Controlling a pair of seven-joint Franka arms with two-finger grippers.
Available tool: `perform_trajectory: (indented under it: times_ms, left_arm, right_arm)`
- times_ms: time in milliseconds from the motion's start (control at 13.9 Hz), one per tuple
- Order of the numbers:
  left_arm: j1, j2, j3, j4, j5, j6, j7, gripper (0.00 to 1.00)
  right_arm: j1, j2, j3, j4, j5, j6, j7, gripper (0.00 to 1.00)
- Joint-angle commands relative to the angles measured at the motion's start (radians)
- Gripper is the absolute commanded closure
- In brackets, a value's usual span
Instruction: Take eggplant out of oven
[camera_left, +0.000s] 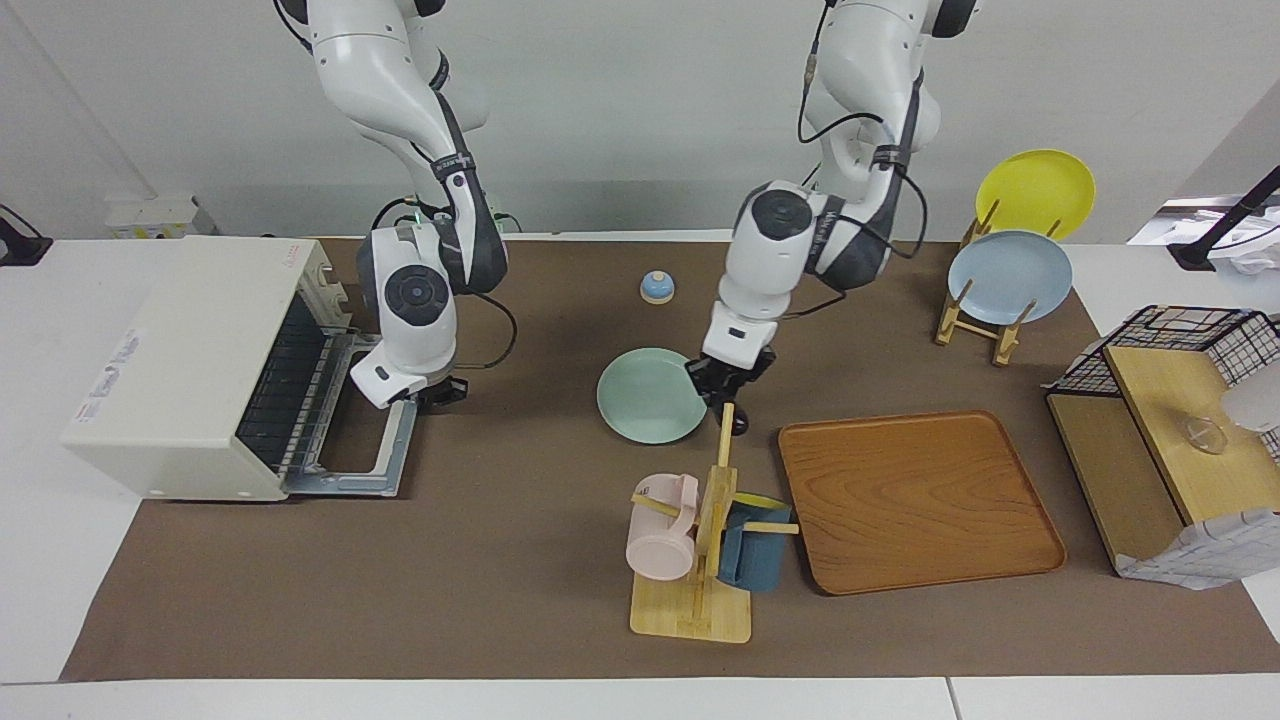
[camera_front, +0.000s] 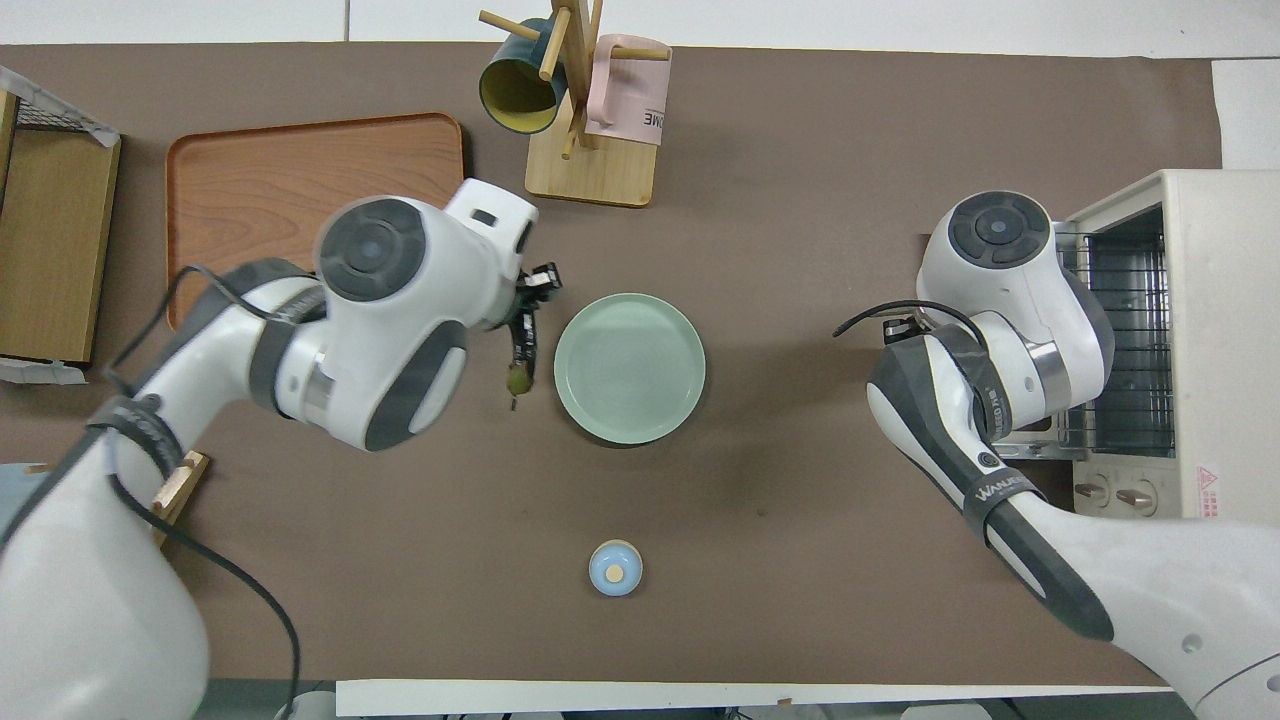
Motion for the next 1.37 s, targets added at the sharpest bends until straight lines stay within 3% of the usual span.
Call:
perform_trajectory:
  times_ms: [0, 144, 360, 647, 719, 791, 863, 1007, 1151, 1223, 1295]
  left_arm:
    - [0.142, -0.001, -0.009, -0.021, -0.101, 0.015, 0.215, 1.0]
    - [0.19, 0.054, -0.005, -0.004, -0.216, 0.032, 0.399, 1.0]
    - [0.282, 0.174, -0.009, 0.105, -0.235, 0.003, 0.513, 1.0]
    - [0.32, 0.244, -0.005, 0.183, -0.225, 0.024, 0.593, 1.0]
    - [0.32, 0.267, -0.004, 0.225, -0.222, 0.018, 0.593, 1.0]
    - [0.322, 0.281, -0.004, 0.246, -0.222, 0.012, 0.594, 1.0]
    - [0.322, 0.283, -0.004, 0.246, -0.22, 0.018, 0.594, 1.0]
    - [0.322, 0.288, -0.004, 0.256, -0.212, 0.021, 0.594, 1.0]
    - [0.32, 0.301, -0.004, 0.257, -0.192, 0.023, 0.594, 1.0]
    - [0.32, 0.3, -0.004, 0.257, -0.192, 0.013, 0.596, 0.88]
    - [0.32, 0.295, -0.004, 0.257, -0.194, 0.016, 0.596, 0.52]
  right_arm:
    - [-0.017, -0.031, 0.009, -0.027, -0.027, 0.003, -0.027, 0.95]
    - [-0.026, -0.031, 0.009, 0.002, -0.061, -0.037, -0.088, 0.96]
    - [-0.063, -0.043, 0.008, 0.127, -0.069, -0.198, -0.238, 0.96]
    - [-0.199, -0.178, 0.011, 0.137, -0.051, -0.263, -0.43, 0.93]
    - [-0.224, -0.202, 0.011, 0.14, -0.034, -0.281, -0.447, 0.74]
    - [-0.242, -0.227, 0.008, 0.143, 0.044, -0.301, -0.445, 0.22]
    - [-0.267, -0.266, 0.0, 0.15, 0.157, -0.324, -0.447, 0.0]
    - [-0.276, -0.346, -0.002, 0.221, 0.258, -0.396, -0.447, 0.0]
    - [-0.285, -0.33, -0.005, 0.424, 0.269, -0.582, -0.45, 0.0]
    - [-0.285, -0.29, -0.005, 0.521, 0.258, -0.662, -0.45, 0.0]
    - [-0.282, -0.278, -0.005, 0.545, 0.253, -0.689, -0.448, 0.0]
